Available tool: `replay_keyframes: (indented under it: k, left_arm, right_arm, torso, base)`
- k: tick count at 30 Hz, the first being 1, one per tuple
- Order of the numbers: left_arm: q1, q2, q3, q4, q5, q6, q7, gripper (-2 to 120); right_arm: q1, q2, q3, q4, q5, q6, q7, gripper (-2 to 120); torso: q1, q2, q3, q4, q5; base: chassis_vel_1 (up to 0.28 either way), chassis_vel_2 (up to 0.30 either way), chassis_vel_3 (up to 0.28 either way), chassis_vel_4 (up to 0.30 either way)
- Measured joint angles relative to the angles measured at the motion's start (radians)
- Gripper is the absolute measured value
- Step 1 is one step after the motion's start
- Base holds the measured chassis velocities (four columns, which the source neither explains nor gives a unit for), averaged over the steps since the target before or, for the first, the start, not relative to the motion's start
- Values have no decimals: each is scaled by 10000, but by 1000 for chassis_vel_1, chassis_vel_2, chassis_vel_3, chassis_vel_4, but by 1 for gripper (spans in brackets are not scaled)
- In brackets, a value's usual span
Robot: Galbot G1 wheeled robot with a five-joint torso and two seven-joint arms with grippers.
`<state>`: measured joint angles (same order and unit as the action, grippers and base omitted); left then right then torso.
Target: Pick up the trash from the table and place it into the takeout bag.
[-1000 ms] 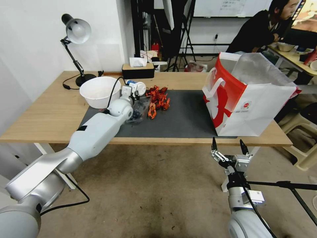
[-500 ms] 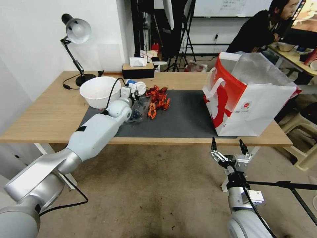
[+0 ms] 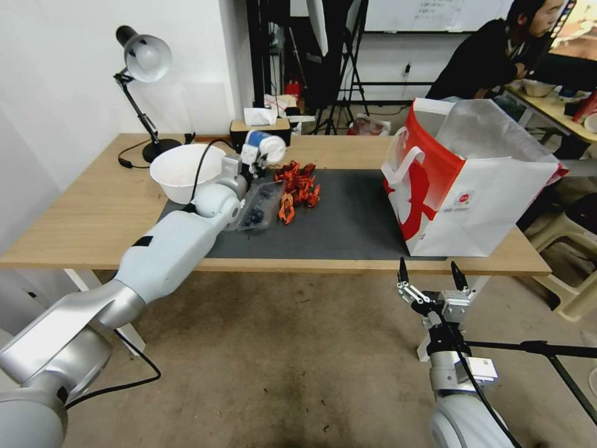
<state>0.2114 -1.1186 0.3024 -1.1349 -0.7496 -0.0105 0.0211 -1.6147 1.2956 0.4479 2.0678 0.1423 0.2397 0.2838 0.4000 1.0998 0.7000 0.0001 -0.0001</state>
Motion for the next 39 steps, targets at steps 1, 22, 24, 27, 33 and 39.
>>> replay_keyframes:
  k: [1, 22, 24, 27, 33, 39]
  left_arm:
    - [-38, 31, -16, -80, -145, -378, 412, 13]
    - [-1805, -619, 1997, -2092, -2069, -1694, 2912, 12]
    - [-2184, -887, 2327, -2100, -2188, -1641, 2899, 12]
    - [-2550, -1129, 2654, -2055, -2329, -1586, 2871, 12]
    - [-3206, -1498, 3475, -1793, -2467, -1485, 2846, 12]
    - [-3695, -1815, 4275, -1289, -2494, -1451, 2909, 12]
  right_arm:
    - [3, 0, -1, 0, -4, -1, 0, 100]
    - [-31, 75, 12, -15, -73, 0, 8, 100]
    - [-27, 99, 12, -31, -87, 7, 8, 100]
    - [-24, 128, 8, -46, -102, 24, 8, 100]
    - [-25, 162, 5, -62, -114, 60, 8, 100]
    - [6, 228, -9, -81, -134, 77, 5, 100]
  torso:
    - [0, 0, 0, 0, 1]
    - [0, 2, 0, 0, 3]
    - [0, 2, 0, -2, 4]
    - [0, 2, 0, -3, 3]
    - [0, 2, 0, -1, 2]
    - [0, 2, 0, -1, 2]
  base:
    - [0, 0, 0, 0]
    - [0, 0, 0, 0]
    - [0, 0, 0, 0]
    - [0, 0, 0, 0]
    - [0, 0, 0, 0]
    - [0, 0, 0, 0]
